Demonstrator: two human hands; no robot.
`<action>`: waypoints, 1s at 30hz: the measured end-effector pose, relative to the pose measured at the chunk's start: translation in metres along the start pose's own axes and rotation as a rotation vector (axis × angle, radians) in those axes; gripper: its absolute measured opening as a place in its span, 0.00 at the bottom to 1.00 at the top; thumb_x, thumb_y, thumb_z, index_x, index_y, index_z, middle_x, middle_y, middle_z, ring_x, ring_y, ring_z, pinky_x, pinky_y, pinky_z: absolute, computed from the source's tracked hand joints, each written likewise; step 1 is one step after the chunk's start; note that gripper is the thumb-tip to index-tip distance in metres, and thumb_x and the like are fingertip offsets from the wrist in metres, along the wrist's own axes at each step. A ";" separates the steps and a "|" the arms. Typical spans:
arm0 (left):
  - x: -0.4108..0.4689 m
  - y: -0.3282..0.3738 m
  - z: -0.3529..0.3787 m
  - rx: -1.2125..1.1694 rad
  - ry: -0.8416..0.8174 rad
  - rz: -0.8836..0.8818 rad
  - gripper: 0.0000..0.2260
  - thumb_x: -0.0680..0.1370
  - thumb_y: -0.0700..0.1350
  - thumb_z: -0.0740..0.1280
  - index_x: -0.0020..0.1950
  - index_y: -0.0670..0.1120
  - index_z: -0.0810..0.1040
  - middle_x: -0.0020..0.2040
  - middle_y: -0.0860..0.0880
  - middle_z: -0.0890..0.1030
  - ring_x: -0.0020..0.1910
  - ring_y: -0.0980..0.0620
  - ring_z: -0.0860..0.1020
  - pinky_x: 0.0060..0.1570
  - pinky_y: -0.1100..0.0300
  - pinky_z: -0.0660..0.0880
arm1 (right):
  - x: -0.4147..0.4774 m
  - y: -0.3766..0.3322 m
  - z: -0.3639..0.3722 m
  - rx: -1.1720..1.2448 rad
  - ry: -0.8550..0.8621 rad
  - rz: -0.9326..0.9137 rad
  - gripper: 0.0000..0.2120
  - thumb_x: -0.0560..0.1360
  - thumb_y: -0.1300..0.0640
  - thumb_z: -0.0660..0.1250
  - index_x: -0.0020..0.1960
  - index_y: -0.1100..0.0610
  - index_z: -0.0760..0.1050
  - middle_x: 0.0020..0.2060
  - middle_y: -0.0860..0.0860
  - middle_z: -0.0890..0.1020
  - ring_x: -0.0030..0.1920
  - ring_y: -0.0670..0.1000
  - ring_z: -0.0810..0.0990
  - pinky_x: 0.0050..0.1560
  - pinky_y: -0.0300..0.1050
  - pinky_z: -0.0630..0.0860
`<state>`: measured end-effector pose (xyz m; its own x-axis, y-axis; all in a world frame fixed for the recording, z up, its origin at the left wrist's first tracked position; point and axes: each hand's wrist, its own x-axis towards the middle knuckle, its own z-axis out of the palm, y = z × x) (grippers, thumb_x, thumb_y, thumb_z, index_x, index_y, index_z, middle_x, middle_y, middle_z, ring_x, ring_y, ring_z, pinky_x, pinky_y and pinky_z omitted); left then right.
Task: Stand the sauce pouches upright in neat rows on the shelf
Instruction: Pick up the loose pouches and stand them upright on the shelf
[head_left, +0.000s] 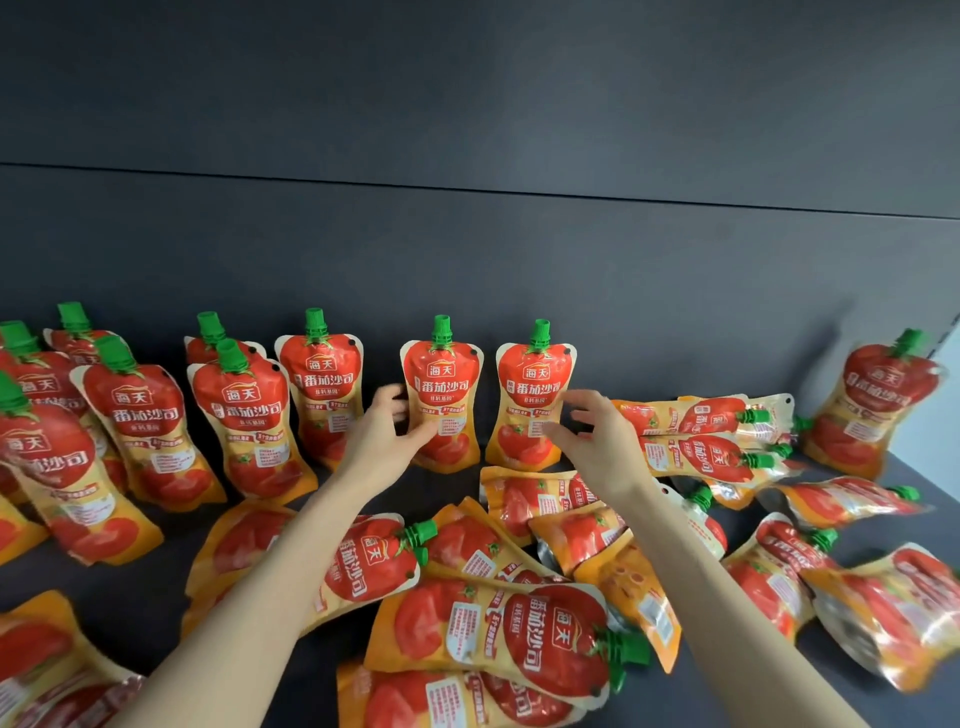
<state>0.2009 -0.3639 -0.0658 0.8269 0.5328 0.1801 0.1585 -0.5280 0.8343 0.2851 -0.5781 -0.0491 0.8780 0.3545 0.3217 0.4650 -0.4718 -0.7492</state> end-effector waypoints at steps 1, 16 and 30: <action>-0.007 0.002 -0.005 0.030 0.017 0.004 0.28 0.75 0.46 0.69 0.71 0.43 0.63 0.67 0.44 0.72 0.66 0.47 0.72 0.61 0.54 0.69 | -0.006 -0.005 -0.003 -0.029 0.013 -0.021 0.17 0.75 0.54 0.67 0.63 0.56 0.72 0.60 0.52 0.77 0.60 0.50 0.75 0.54 0.42 0.75; -0.184 -0.013 -0.086 0.124 0.082 0.072 0.06 0.75 0.41 0.68 0.51 0.49 0.79 0.45 0.58 0.80 0.47 0.62 0.77 0.48 0.70 0.72 | -0.144 -0.069 0.025 0.118 -0.278 -0.190 0.07 0.76 0.59 0.65 0.53 0.56 0.79 0.45 0.46 0.82 0.47 0.42 0.79 0.45 0.33 0.75; -0.139 -0.065 -0.131 0.442 -0.216 0.068 0.22 0.76 0.56 0.65 0.66 0.47 0.71 0.64 0.50 0.72 0.64 0.49 0.71 0.62 0.52 0.69 | -0.144 -0.109 0.113 -0.261 -0.228 0.021 0.21 0.76 0.49 0.63 0.64 0.59 0.70 0.61 0.57 0.73 0.62 0.60 0.71 0.66 0.54 0.65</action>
<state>0.0050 -0.3173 -0.0772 0.9287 0.3632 0.0751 0.2756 -0.8113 0.5157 0.0952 -0.4862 -0.0793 0.8535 0.4996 0.1484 0.4863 -0.6612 -0.5713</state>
